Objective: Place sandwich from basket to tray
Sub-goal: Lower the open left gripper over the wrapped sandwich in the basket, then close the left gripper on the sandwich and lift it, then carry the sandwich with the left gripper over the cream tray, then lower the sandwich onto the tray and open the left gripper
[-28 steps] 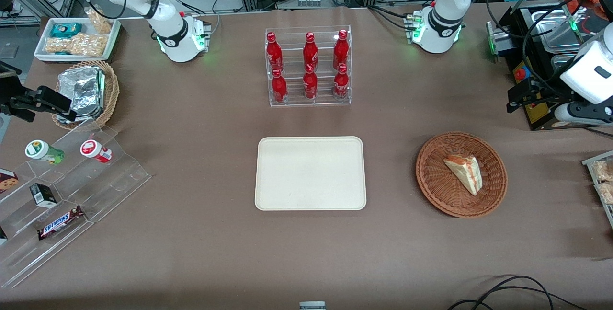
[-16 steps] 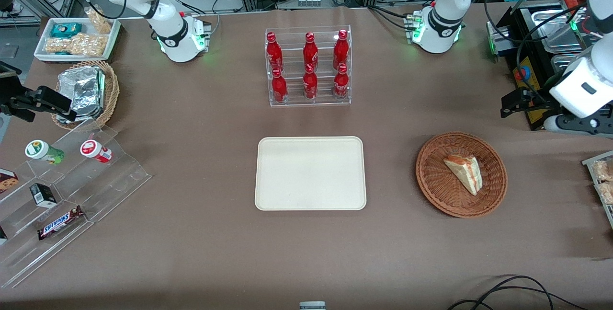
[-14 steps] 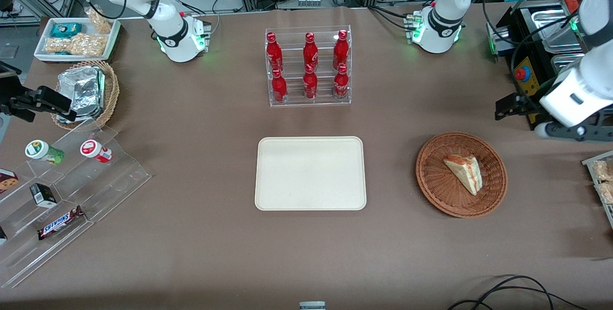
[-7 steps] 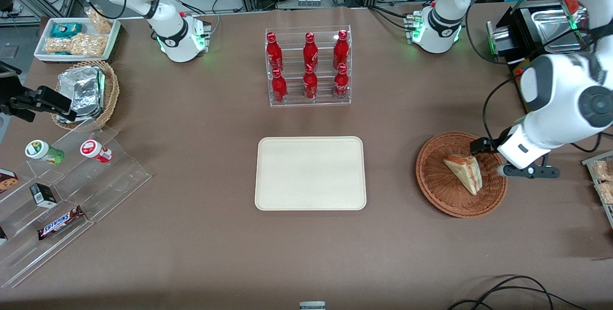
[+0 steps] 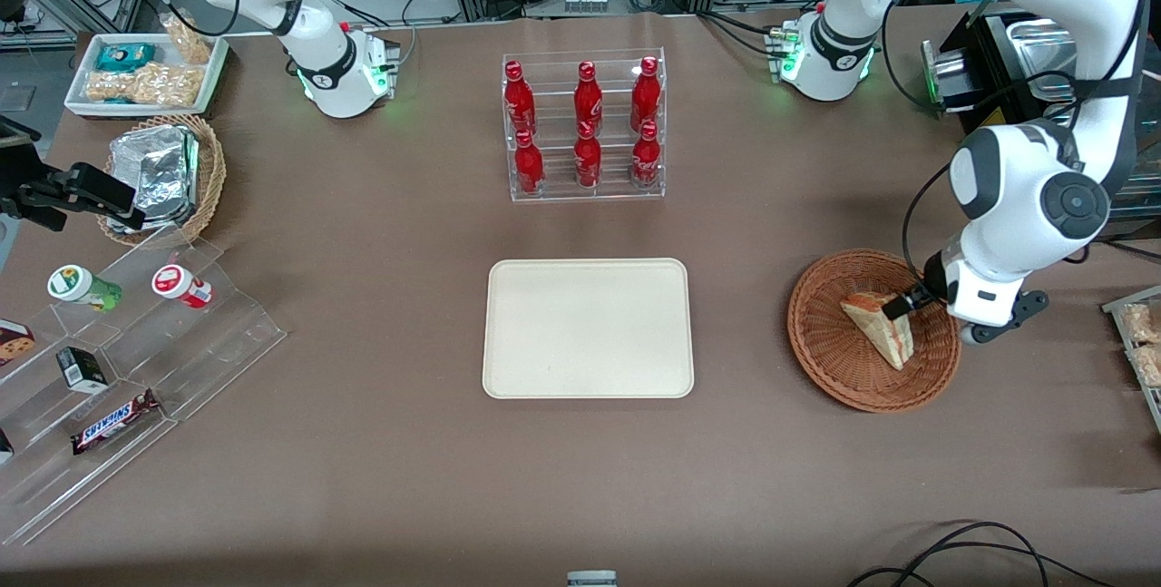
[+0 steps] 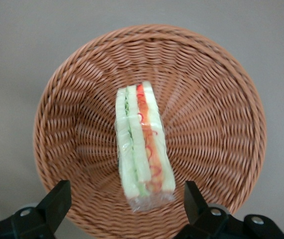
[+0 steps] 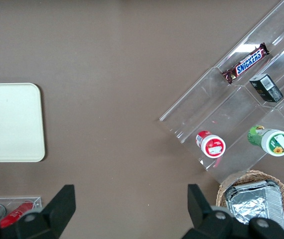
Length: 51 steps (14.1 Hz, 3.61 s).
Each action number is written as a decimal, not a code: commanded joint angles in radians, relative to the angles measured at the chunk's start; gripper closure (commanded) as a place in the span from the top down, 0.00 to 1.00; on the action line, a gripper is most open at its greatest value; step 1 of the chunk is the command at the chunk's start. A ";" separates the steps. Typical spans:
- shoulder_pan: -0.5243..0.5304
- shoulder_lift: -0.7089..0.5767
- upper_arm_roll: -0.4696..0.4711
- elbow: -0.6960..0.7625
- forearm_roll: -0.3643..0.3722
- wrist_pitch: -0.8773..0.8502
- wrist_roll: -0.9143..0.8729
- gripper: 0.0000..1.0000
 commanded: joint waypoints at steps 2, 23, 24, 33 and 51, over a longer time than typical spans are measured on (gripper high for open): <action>0.001 0.092 -0.007 0.021 0.003 0.071 -0.210 1.00; -0.109 0.296 -0.378 0.478 0.138 -0.276 -0.068 0.04; -0.166 0.325 -0.378 0.509 0.141 -0.250 -0.098 0.03; -0.449 0.584 -0.372 0.811 0.368 -0.223 -0.431 0.02; -0.446 0.396 -0.377 0.770 0.354 -0.344 -0.435 1.00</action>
